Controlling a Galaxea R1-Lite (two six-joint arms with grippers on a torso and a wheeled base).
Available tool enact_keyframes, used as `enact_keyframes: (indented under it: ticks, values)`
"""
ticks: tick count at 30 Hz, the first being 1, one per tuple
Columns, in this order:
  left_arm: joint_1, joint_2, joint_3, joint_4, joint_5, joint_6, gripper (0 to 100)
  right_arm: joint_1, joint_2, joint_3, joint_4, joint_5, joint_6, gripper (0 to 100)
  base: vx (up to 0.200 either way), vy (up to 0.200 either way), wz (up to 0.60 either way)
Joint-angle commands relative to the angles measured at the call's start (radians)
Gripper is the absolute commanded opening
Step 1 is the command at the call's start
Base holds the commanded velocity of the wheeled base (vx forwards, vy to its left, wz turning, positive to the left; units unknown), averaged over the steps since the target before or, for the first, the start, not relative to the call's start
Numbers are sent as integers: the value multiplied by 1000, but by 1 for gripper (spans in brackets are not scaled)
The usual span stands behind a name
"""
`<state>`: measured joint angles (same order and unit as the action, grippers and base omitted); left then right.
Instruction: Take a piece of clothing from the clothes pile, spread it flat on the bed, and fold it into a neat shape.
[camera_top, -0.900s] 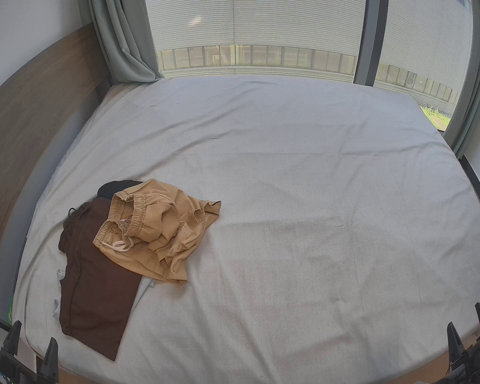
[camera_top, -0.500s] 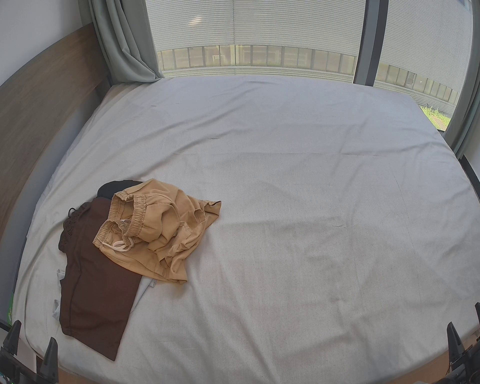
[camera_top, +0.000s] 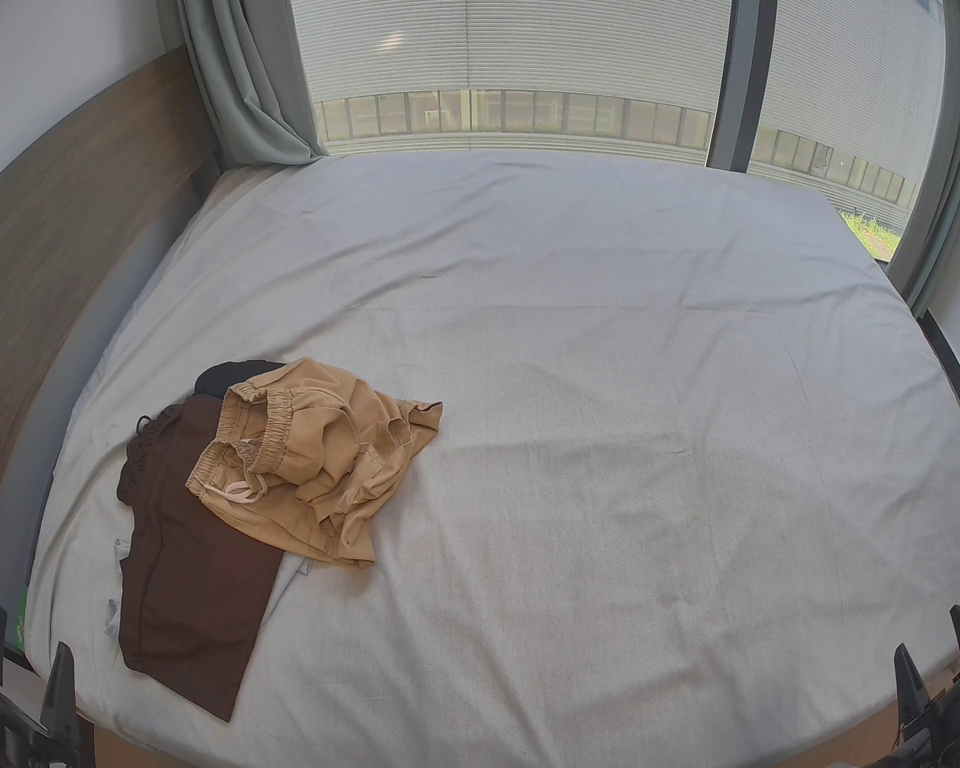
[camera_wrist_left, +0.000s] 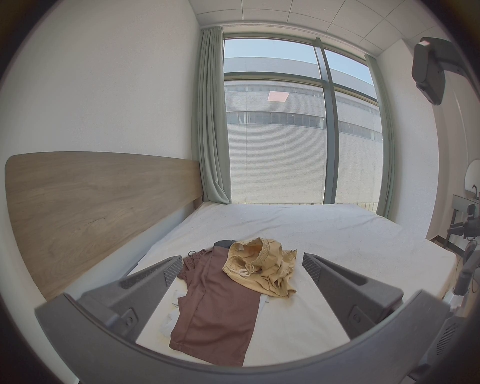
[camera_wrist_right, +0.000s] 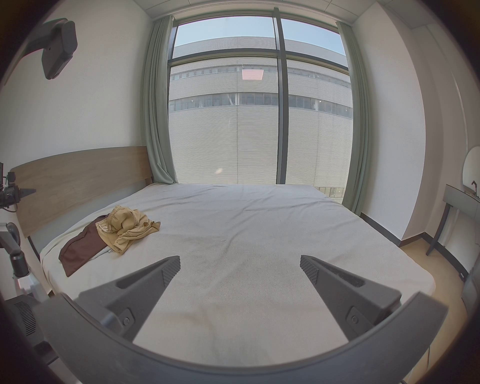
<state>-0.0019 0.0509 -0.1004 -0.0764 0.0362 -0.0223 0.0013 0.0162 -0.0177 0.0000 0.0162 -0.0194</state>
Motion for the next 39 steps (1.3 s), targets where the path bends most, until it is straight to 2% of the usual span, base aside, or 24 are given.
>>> enact_keyframes:
  ticks: [1,10,21,24,30,39]
  values:
    - [-6,89,2,-16,-4,1,100,0,-15,18,2,1,2,100,0,0,0]
    - [-15,185,-33,-31,-5,-8,100,2,-16,18,2,1,1,100,0,0,0]
    - [-141,428,-151,-97,1,-44,100,2,-16,18,2,2,1,100,0,0,0]
    - [-142,468,-174,-108,2,-51,100,2,-16,18,2,2,1,100,0,0,0]
    - [-142,544,-236,-102,-15,-168,100,3,-16,18,2,1,1,100,0,0,0]
    - [-141,664,-265,-112,-39,-195,100,3,-16,18,2,1,1,100,0,0,0]
